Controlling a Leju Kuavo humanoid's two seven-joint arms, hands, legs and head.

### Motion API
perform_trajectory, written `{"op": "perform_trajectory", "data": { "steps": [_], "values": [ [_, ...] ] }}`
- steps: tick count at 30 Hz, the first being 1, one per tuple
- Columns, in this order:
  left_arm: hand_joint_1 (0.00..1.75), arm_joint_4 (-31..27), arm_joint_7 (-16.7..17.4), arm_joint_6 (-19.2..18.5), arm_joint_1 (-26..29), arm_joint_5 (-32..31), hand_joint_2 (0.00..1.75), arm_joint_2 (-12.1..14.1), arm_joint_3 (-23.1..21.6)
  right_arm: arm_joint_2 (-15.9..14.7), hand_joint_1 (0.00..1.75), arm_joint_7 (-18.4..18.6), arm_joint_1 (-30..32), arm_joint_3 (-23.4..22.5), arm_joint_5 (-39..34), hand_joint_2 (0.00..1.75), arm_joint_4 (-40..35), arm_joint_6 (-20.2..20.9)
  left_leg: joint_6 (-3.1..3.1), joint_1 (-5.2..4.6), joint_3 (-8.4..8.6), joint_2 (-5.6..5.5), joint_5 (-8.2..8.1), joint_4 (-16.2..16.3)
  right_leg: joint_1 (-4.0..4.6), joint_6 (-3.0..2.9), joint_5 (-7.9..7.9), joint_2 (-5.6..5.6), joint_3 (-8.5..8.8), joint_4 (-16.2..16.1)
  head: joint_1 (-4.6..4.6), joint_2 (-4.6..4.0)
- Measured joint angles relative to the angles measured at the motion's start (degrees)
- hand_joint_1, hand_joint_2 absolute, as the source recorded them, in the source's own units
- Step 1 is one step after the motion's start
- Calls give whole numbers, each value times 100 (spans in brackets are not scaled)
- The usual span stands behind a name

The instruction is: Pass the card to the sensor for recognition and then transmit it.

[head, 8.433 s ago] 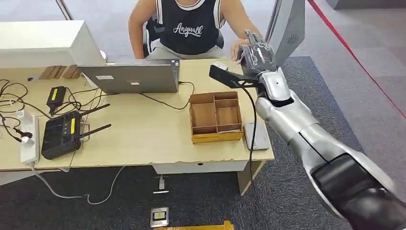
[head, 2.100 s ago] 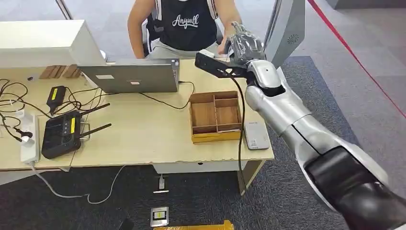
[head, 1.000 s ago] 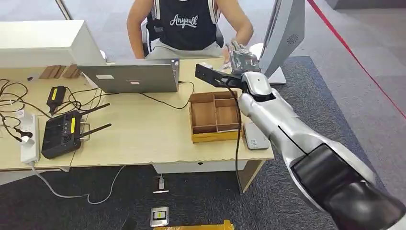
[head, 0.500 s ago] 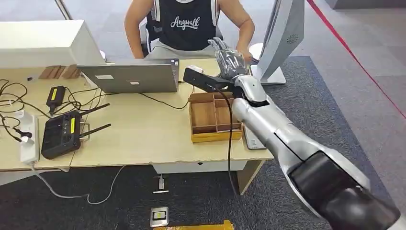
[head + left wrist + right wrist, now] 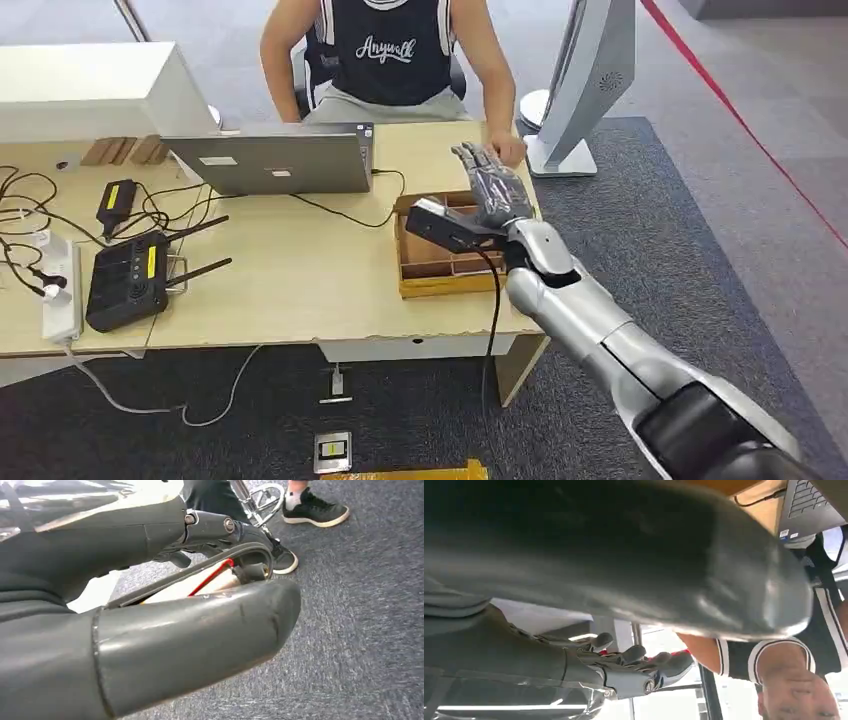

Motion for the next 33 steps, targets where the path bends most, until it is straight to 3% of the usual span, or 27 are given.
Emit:
{"op": "perform_trajectory", "data": {
  "steps": [12, 13, 21, 25, 28, 33],
  "values": [
    [0, 0, 0, 0, -2, 0, 0, 2, 46, -114, 0, 0, 56, -50, 2, 0, -295, 24, 0, 1, -1, 0, 0, 0, 1, -2, 2, 0, 0, 0, 2, 0],
    [0, 0, 0, 0, -2, 0, 0, 2, 46, -116, 0, 0, 57, -55, 2, 175, -299, 24, 0, 1, -1, 0, 0, 0, 1, -2, 2, 0, 0, 0, 0, 0],
    [0, 0, -452, 50, 108, 610, 0, 30, 345, -397, 0, 129, 456, -166, 37, 175, -553, 225, 0, 2, -2, -1, -1, 0, 2, -2, 1, -2, 1, -1, 0, 0],
    [0, 2, -439, 50, 148, 627, 0, 52, 477, -586, 0, 136, 741, -236, -48, 175, -761, 306, 0, 1, -4, -1, -2, 0, 1, -2, 0, -2, 0, -2, 2, 0],
    [0, 2, -413, 46, 142, 566, 0, 57, 538, -632, 0, 9, 919, -236, -120, 175, -870, 717, 0, 2, 1, 0, -2, -1, 2, -2, 0, -2, 1, -3, 0, 0],
    [0, 2, -367, 24, 127, 498, 0, 55, 601, -594, 0, -107, 1354, -151, -59, 175, -900, 743, -1, 5, -3, -3, -1, -1, 4, -3, -1, -4, 1, -1, -2, 0]
  ]
}}
